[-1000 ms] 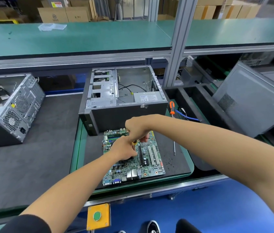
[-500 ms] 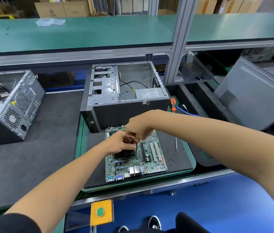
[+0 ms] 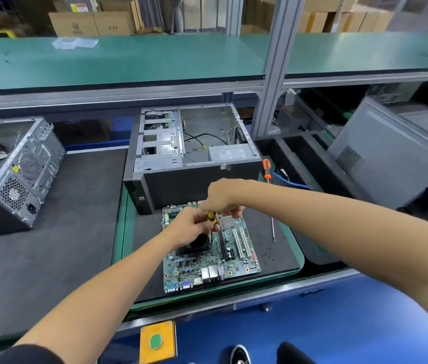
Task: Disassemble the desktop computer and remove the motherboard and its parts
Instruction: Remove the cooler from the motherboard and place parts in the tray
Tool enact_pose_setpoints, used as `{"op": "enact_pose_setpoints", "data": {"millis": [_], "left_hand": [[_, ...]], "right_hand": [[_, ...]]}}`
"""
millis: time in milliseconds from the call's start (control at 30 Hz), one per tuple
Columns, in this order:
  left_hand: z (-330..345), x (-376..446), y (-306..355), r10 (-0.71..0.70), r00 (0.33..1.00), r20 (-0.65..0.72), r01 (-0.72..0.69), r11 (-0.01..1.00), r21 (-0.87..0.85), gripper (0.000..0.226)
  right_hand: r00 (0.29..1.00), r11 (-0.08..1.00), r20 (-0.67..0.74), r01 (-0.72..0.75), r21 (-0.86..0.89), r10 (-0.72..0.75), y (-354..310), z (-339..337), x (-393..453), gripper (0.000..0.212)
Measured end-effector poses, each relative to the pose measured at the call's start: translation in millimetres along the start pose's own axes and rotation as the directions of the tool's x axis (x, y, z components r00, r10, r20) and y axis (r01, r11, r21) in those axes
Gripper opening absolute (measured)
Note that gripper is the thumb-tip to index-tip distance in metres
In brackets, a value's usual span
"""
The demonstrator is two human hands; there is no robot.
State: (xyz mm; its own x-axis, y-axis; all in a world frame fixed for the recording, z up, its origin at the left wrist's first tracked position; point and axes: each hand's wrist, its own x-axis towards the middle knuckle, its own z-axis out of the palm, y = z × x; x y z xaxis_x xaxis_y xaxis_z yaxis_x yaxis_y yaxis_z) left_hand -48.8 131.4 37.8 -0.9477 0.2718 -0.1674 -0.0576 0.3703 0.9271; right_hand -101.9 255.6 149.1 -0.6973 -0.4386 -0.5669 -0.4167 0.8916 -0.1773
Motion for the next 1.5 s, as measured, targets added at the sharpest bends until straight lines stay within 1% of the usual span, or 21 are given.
{"op": "enact_pose_setpoints", "data": {"millis": [33, 100, 200, 300, 367, 467, 533, 600, 700, 767, 833, 933, 1000, 1100, 1200, 1300, 1367, 1400, 1433, 1467, 1500], "left_hand": [[0, 0, -1, 0.003, 1.000, -0.004, -0.003, 1.000, -0.006, 0.026], [-1, -1, -4, 0.009, 1.000, -0.002, -0.009, 1.000, -0.017, 0.019], [-2, -4, -2, 0.026, 1.000, 0.010, -0.025, 0.999, -0.037, 0.019], [0, -5, 3, 0.050, 0.999, 0.012, -0.049, 0.998, -0.029, 0.017], [1, -4, 4, 0.052, 0.999, 0.006, -0.052, 0.998, -0.018, 0.006], [1, -5, 1, 0.055, 0.998, 0.001, -0.055, 0.998, -0.018, 0.010], [-2, -7, 3, 0.058, 0.998, 0.021, -0.057, 0.997, -0.046, 0.011], [-6, -7, 7, 0.060, 0.996, 0.070, -0.051, 0.991, -0.122, 0.017], [-6, -5, 14, 0.096, 0.987, 0.132, -0.085, 0.992, -0.089, 0.021], [-2, -4, 16, 0.113, 0.989, 0.093, -0.107, 0.992, -0.066, 0.023], [1, 0, 16, 0.108, 0.992, 0.061, -0.104, 0.993, -0.053, 0.025], [3, 3, 16, 0.099, 0.994, 0.050, -0.097, 0.995, -0.039, 0.027], [6, 5, 17, 0.092, 0.994, 0.053, -0.090, 0.995, -0.034, 0.024], [9, 4, 16, 0.067, 0.998, 0.015, -0.067, 0.997, -0.043, 0.023], [7, 3, 16, 0.053, 0.997, -0.058, -0.053, 0.999, 0.008, 0.024], [6, 1, 17, 0.099, 0.992, -0.072, -0.095, 0.994, 0.063, 0.029], [6, 1, 18, 0.115, 0.991, -0.071, -0.108, 0.990, 0.085, 0.030], [5, 2, 18, 0.133, 0.988, -0.073, -0.126, 0.988, 0.095, 0.033], [5, 3, 19, 0.150, 0.986, -0.074, -0.142, 0.984, 0.110, 0.035], [5, 3, 20, 0.161, 0.984, -0.074, -0.151, 0.980, 0.127, 0.035], [5, 3, 21, 0.159, 0.984, -0.075, -0.147, 0.979, 0.139, 0.032]], "right_hand": [[0.999, 1.000, 0.052, -0.001, 0.029, 0.000, 0, 1, 1, 0.040], [0.991, 0.998, 0.126, 0.045, 0.043, -0.050, 0, 2, 4, 0.040], [0.980, 0.989, 0.155, 0.135, -0.056, -0.124, 0, -3, 6, 0.041], [0.966, 0.981, 0.229, 0.154, -0.120, -0.124, 1, -9, 8, 0.038], [0.959, 0.967, 0.265, 0.160, -0.197, -0.104, -1, -11, 8, 0.038], [0.957, 0.898, 0.263, 0.223, -0.379, -0.127, -10, -10, 8, 0.040], [0.954, 0.863, 0.264, 0.248, -0.441, -0.139, -14, -10, 8, 0.039], [0.954, 0.875, 0.275, 0.235, -0.423, -0.123, -13, -10, 9, 0.035], [0.957, 0.953, 0.279, 0.158, -0.260, -0.083, -7, -11, 7, 0.035], [0.966, 0.982, 0.246, 0.118, -0.145, -0.080, -3, -11, 6, 0.041], [0.975, 0.996, 0.220, 0.054, -0.076, -0.036, -1, -10, 5, 0.049], [0.959, 0.997, 0.280, -0.011, -0.081, 0.033, 0, -10, 3, 0.042], [0.946, 0.991, 0.323, 0.011, -0.130, 0.032, 1, -11, 0, 0.036], [0.957, 0.941, 0.282, 0.155, -0.301, -0.067, -2, -12, -7, 0.034], [0.955, 0.808, 0.215, 0.287, -0.515, -0.202, -5, -5, -13, 0.029], [0.945, 0.659, 0.168, 0.318, -0.682, -0.281, -4, 3, -18, 0.012], [0.930, 0.561, 0.150, 0.325, -0.762, -0.336, -3, 6, -21, 0.010], [0.920, 0.540, 0.137, 0.331, -0.774, -0.368, -2, 7, -22, 0.012], [0.911, 0.555, 0.116, 0.338, -0.760, -0.396, 0, 7, -22, 0.015], [0.908, 0.606, 0.087, 0.342, -0.718, -0.409, 2, 6, -22, 0.019], [0.914, 0.680, 0.055, 0.337, -0.651, -0.401, 5, 4, -21, 0.026]]}}
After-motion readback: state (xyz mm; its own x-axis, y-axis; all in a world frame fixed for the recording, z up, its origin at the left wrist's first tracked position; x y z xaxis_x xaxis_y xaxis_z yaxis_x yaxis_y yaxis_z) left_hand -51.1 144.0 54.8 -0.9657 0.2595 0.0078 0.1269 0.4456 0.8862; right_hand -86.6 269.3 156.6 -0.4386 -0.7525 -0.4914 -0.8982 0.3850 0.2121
